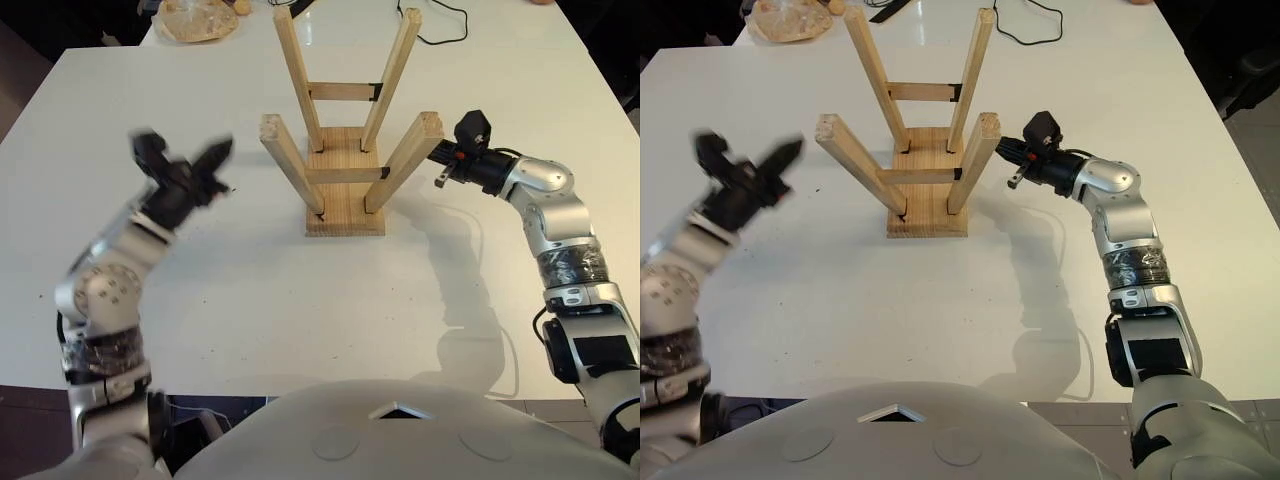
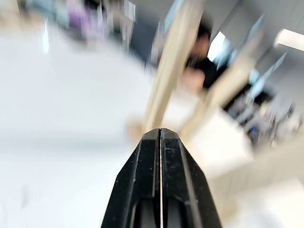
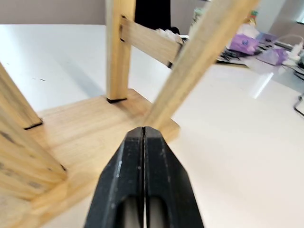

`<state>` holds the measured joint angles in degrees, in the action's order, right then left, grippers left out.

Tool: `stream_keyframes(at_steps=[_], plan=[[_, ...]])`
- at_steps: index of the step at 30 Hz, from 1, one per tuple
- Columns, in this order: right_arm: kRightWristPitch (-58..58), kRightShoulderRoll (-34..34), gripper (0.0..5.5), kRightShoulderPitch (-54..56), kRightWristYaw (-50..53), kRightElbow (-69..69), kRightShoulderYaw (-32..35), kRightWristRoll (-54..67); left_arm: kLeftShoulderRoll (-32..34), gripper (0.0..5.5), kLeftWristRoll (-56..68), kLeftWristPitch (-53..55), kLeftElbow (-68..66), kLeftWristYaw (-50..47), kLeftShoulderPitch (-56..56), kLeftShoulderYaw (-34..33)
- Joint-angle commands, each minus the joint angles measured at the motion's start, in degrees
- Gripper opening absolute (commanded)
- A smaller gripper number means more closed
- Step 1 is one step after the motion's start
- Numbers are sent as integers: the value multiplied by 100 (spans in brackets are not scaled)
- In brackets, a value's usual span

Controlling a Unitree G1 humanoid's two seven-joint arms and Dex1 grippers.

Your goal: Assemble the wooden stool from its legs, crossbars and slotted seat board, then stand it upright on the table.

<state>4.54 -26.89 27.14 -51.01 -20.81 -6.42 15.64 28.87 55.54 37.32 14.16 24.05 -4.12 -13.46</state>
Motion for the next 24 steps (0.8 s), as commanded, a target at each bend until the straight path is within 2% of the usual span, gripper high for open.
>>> stream_keyframes(at_steps=[1,5,10,20,24], plan=[[-116,81,0,113,-330,-26,39,52,152,2,-663,-153,230,764,-561,700],[64,152,0,61,-915,314,-189,146,227,2,-1431,-350,50,1239,-783,1343],[500,146,0,-452,-1274,1208,-434,332,33,2,-2030,-445,-166,1318,-586,1899],[1394,837,0,-1784,-32,3244,-1113,287,16,2,-2501,-699,-995,1174,-454,1431],[1538,1027,0,-2008,414,3362,-1289,123,29,2,-2516,-695,-1128,1180,-462,1183]])
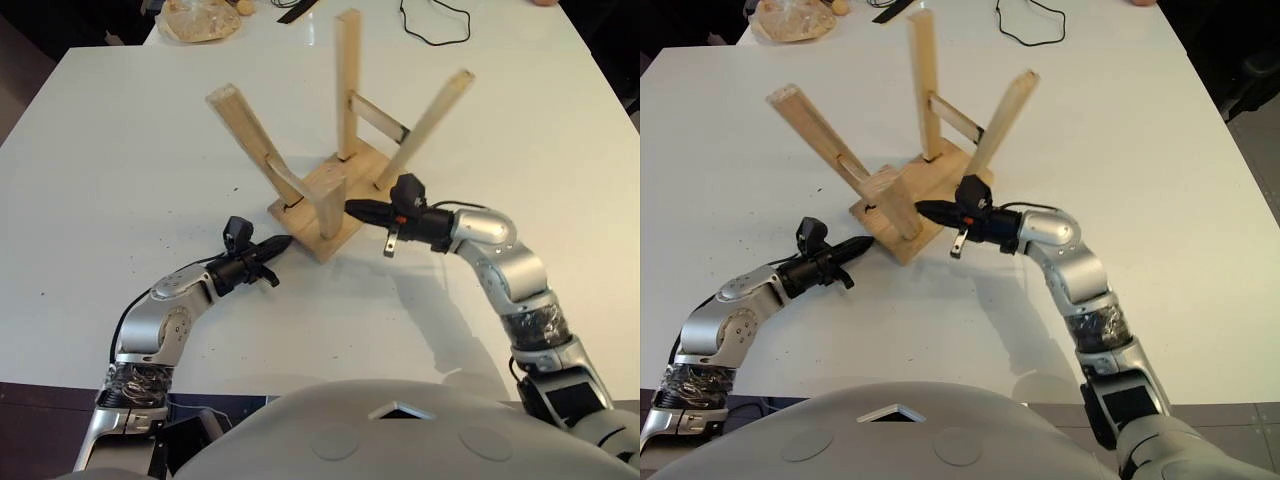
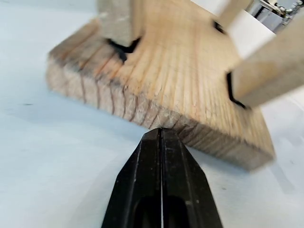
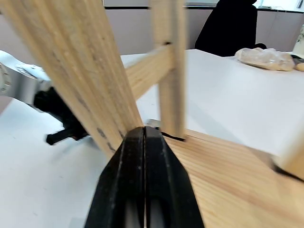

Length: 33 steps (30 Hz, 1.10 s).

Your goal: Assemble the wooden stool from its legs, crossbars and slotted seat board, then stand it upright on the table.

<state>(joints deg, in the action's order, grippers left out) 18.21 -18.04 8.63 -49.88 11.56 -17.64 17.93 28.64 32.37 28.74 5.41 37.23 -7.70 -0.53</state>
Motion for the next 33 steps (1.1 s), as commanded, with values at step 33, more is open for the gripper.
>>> stream_keyframes(at_steps=[33], plan=[[524,-1771,0,1592,3550,-796,4093,4434,-364,2,143,486,386,-123,-779,-587]])
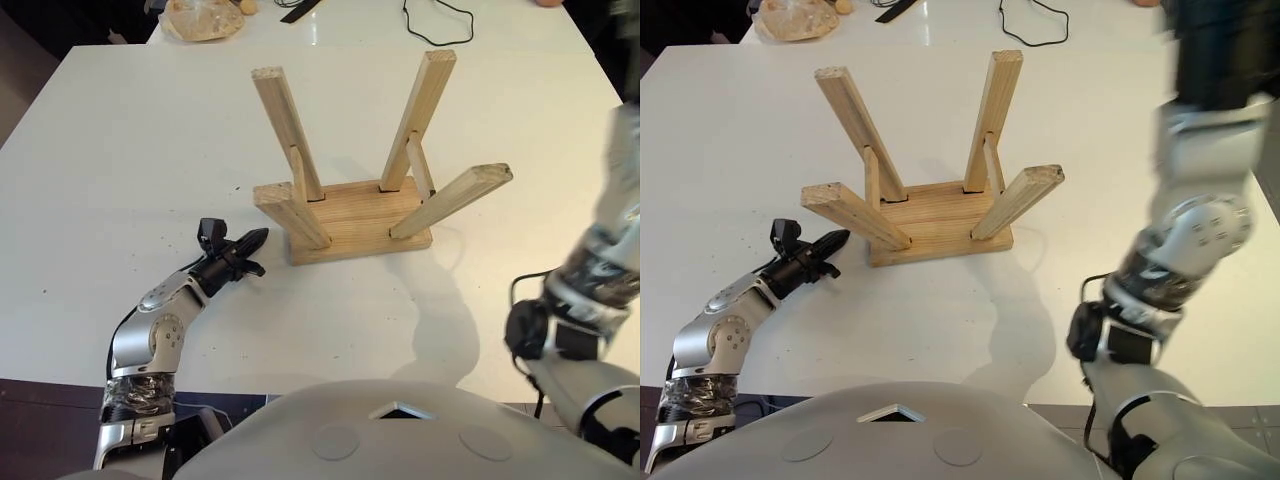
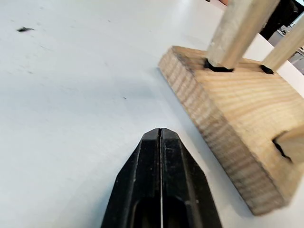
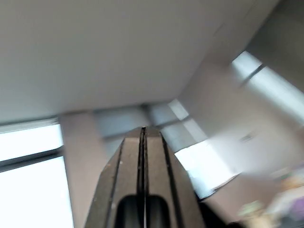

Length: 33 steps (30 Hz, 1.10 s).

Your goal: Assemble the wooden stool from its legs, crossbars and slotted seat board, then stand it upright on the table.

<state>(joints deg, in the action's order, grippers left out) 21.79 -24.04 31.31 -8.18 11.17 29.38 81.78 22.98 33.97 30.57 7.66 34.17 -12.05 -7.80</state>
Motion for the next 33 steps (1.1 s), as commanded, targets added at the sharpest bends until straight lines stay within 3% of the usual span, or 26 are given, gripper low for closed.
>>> stream_keyframes(at_steps=[1,3,5,14,25,33], plan=[[78,-1481,0,-954,-981,-821,-1055,-2653,228,2,-5,315,208,226,-366,133],[-526,-2254,0,-1781,-1735,-1142,-2395,-4551,337,2,-8,345,399,355,-443,187],[-1073,-2709,0,-2419,-2205,-1458,-3121,-5748,486,2,-78,352,538,488,-484,292],[-1716,-2917,0,-3222,-3779,-1472,-4120,-7021,714,2,-401,274,338,602,-299,483],[-1768,-2028,0,-2973,-3898,-1477,-4545,-7694,715,2,-569,243,294,629,-165,825],[-1740,-1860,0,-2871,-4160,-1410,-4551,-7668,661,2,-608,222,270,628,-108,936]])
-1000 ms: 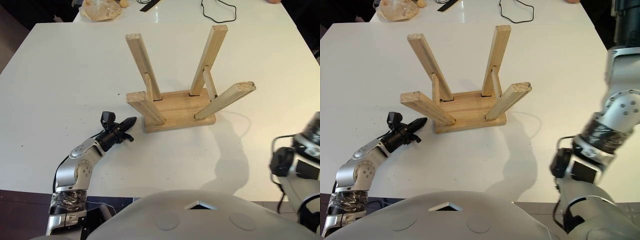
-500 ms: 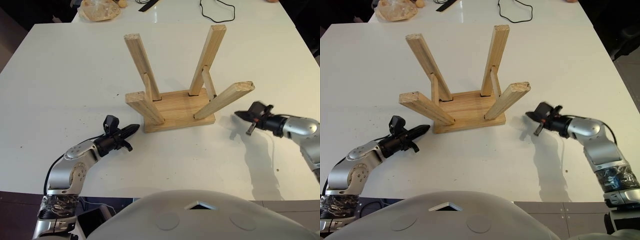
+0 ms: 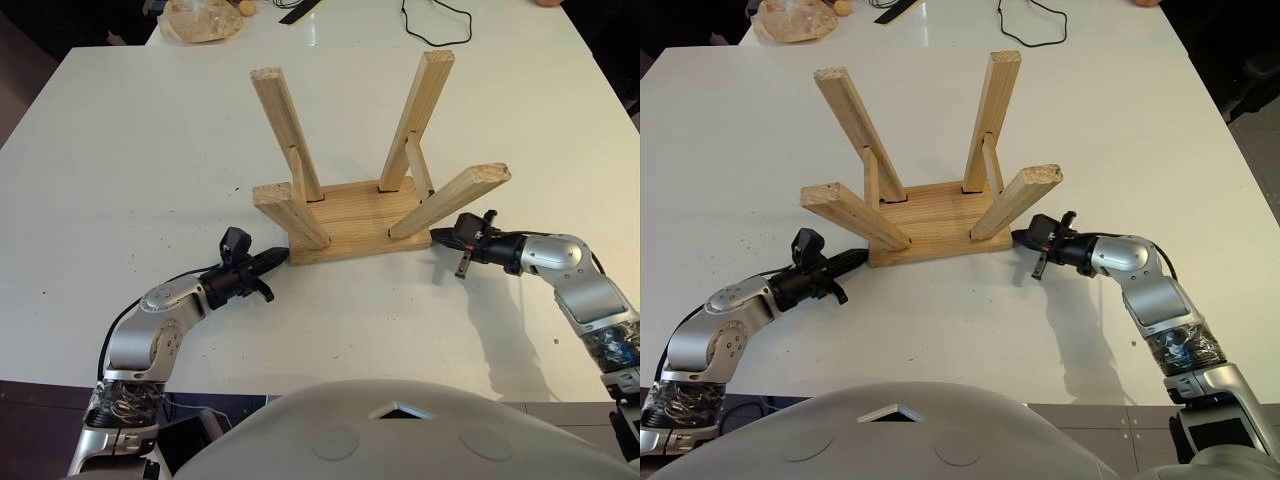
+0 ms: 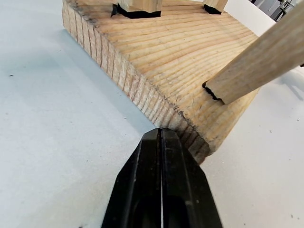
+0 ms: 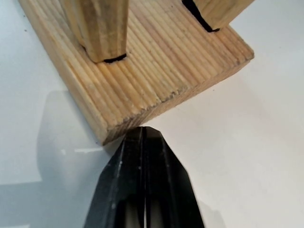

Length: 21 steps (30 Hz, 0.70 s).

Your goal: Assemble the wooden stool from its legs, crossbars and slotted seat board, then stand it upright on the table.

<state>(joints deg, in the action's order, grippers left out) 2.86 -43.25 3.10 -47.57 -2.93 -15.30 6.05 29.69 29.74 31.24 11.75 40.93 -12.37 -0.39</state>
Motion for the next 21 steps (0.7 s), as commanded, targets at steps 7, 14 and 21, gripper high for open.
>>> stream_keyframes(at_steps=[7,14,21], plan=[[249,66,0,-138,-431,192,-83,-40,25,2,-169,139,-75,-40,-143,164],[285,83,0,-255,-445,258,-78,-124,227,2,-209,95,-49,-82,-255,-60],[415,84,0,-482,-483,569,-57,-60,381,2,-178,100,48,24,-397,-104]])
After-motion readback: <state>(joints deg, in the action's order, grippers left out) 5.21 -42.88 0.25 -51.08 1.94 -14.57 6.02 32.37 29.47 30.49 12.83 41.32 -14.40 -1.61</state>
